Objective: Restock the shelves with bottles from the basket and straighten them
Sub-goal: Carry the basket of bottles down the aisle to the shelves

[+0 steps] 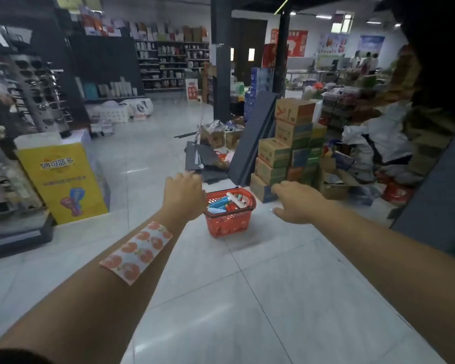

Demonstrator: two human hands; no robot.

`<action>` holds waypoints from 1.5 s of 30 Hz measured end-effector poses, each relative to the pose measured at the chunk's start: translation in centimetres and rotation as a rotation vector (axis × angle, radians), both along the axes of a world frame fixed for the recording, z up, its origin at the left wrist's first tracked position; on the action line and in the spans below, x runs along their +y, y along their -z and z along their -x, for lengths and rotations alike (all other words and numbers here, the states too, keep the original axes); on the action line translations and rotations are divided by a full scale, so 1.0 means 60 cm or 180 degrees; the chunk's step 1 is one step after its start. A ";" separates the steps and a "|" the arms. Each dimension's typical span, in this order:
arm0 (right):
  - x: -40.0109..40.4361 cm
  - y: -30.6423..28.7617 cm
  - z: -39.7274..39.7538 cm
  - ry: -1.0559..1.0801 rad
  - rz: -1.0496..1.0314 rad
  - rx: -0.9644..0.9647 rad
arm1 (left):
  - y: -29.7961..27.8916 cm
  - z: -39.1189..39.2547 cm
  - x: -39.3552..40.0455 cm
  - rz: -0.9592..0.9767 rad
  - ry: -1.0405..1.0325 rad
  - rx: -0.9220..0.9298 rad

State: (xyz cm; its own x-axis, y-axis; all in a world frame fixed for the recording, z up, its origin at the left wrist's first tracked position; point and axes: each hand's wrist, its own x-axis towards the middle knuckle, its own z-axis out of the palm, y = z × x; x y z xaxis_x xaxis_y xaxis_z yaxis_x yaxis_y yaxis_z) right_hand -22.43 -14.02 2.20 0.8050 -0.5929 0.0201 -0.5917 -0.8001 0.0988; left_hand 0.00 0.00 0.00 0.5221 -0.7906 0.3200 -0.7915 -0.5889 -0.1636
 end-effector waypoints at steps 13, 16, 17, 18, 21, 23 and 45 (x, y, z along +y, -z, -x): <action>-0.377 0.122 -0.211 0.0183 -0.0209 0.0398 | 0.163 -0.209 -0.373 -0.0426 0.0160 0.0160; -0.463 0.144 -0.270 0.0316 -0.0318 0.0533 | 0.187 -0.268 -0.470 -0.0496 0.0291 0.0188; -0.492 0.150 -0.288 0.0357 -0.0360 0.0551 | 0.191 -0.286 -0.503 -0.0520 0.0300 0.0240; -0.518 0.154 -0.304 0.0403 -0.0427 0.0549 | 0.195 -0.301 -0.533 -0.0552 0.0298 0.0320; -0.595 0.177 -0.347 0.0431 -0.0553 0.0592 | 0.209 -0.340 -0.615 -0.0596 0.0275 0.0409; -0.651 0.195 -0.376 0.0393 -0.0588 0.0652 | 0.224 -0.364 -0.667 -0.0567 0.0272 0.0458; -1.196 0.462 -0.757 -0.0212 -0.0910 0.1004 | 0.509 -0.661 -1.070 -0.0875 -0.0721 0.1392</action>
State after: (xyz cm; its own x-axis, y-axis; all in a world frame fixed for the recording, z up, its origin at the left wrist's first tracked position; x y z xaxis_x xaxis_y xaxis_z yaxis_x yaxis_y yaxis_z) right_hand 23.02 -85.76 -25.52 0.7821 -0.4855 -0.3907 -0.5143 -0.8569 0.0354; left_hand 39.65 -64.18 -30.53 0.7263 -0.6670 -0.1661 -0.6788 -0.7341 -0.0202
